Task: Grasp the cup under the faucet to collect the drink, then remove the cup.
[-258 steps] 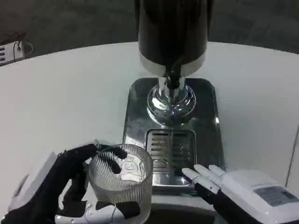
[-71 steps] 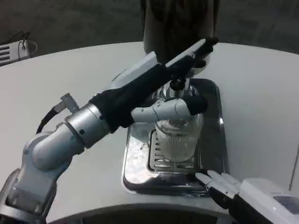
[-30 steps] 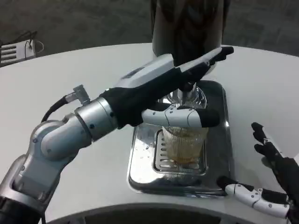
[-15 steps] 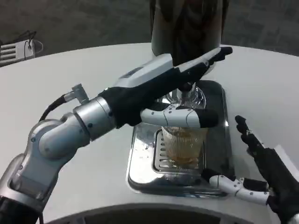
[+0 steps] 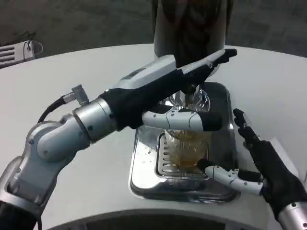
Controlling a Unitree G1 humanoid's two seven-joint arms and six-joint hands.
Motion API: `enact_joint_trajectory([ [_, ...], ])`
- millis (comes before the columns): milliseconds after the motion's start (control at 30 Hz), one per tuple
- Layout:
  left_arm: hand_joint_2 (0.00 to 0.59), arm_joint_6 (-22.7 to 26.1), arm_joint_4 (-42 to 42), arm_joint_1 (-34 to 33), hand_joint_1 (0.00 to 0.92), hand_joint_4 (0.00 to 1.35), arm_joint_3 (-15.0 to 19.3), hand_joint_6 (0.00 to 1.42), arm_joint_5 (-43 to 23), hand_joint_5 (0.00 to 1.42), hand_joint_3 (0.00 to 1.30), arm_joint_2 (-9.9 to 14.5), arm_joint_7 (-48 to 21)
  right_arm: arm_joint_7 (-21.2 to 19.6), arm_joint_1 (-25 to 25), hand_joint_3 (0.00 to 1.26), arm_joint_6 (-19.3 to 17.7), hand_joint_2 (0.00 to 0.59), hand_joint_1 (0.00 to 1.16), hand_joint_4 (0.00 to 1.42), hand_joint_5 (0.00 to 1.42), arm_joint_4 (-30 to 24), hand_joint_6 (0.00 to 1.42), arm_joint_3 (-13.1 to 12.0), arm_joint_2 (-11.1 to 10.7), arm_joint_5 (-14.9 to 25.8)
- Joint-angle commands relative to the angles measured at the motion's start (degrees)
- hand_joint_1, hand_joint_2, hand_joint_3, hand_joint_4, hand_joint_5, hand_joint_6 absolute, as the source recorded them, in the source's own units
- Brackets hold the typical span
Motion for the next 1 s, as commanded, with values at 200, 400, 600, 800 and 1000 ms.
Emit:
enact_joint_trajectory([
  [200, 0.0, 2.48, -0.68, 3.19, 0.0, 0.0, -1.17, 0.09, 1.78, 0.03, 0.02, 1.32, -3.14, -1.51, -2.71, 0.0, -0.76, 0.201, 0.81, 0.0, 0.0, 3.53, 0.0, 1.38, 0.87, 1.16],
  [400, 0.0, 3.44, -2.97, 4.16, 0.0, 0.0, -0.06, 0.09, 1.06, 0.03, 0.02, 1.63, -2.62, -1.56, -4.49, 0.0, -0.94, 0.201, 0.81, 0.0, 0.0, 5.28, 0.0, 1.55, 0.83, 1.9],
  [600, 0.0, 3.6, -5.57, 6.28, 0.0, 0.0, 2.53, 0.13, -0.2, 0.03, 0.02, 1.28, -0.76, -1.59, -5.79, 0.0, -0.88, 0.203, 0.81, 0.0, 0.0, 6.31, 0.0, 1.92, 0.73, 2.4],
  [800, 0.0, 1.85, -7.62, 9.7, 0.0, 0.0, 6.79, 0.14, -2.33, 0.05, 0.02, -0.32, 3.24, -1.74, -6.44, 0.0, -0.83, 0.209, 0.82, 0.0, 0.0, 6.77, 0.0, 2.38, 0.81, 2.62],
  [1000, 0.0, -0.13, -8.75, 12.01, 0.0, 0.0, 10.82, 0.17, -4.33, 0.09, 0.06, -2.37, 6.73, -1.93, -6.67, 0.0, -0.61, 0.21, 0.82, 0.0, 0.0, 6.73, 0.01, 2.9, 0.98, 2.59],
])
